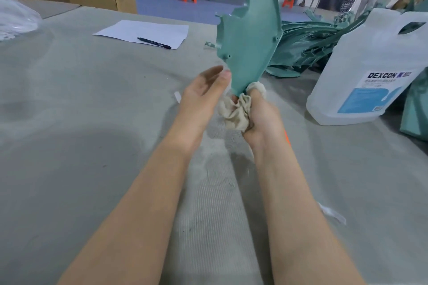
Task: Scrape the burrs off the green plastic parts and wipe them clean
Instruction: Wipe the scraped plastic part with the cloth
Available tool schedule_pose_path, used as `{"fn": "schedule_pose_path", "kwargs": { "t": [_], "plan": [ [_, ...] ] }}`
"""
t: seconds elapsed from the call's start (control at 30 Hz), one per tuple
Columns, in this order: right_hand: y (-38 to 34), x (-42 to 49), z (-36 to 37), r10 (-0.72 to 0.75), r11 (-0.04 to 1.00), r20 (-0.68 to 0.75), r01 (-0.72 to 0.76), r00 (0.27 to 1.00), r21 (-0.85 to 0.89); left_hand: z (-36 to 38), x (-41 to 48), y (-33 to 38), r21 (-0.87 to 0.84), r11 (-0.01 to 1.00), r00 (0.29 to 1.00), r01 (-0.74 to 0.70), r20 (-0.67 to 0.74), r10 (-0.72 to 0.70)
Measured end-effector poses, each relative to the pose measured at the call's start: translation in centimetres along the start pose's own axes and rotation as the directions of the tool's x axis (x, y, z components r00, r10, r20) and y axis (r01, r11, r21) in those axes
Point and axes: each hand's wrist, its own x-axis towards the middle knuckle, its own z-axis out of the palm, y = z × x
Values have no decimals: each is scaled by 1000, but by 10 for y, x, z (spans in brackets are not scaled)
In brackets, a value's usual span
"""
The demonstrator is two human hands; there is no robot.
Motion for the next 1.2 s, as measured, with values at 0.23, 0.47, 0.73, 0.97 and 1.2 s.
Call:
{"fn": "schedule_pose_path", "kwargs": {
  "t": [0.23,0.47,0.73,0.97,1.2],
  "plan": [
    [6,-10,5,-67,938,59,83,996,-335,-8,0,7,-156,987,997,-44,54,53],
    [2,-18,3,-298,720,83,281,951,-634,-3,-1,4,-47,999,986,-25,162,32],
    [5,-17,7,-380,790,98,378,920,-483,-15,9,-5,22,992,988,-120,-99,122],
    [2,-13,5,-145,923,189,202,971,-328,-12,7,-6,23,986,984,-163,-73,164],
    [5,-17,8,-384,742,248,457,889,-491,-8,5,-6,72,985,985,-159,-53,163]
  ]
}}
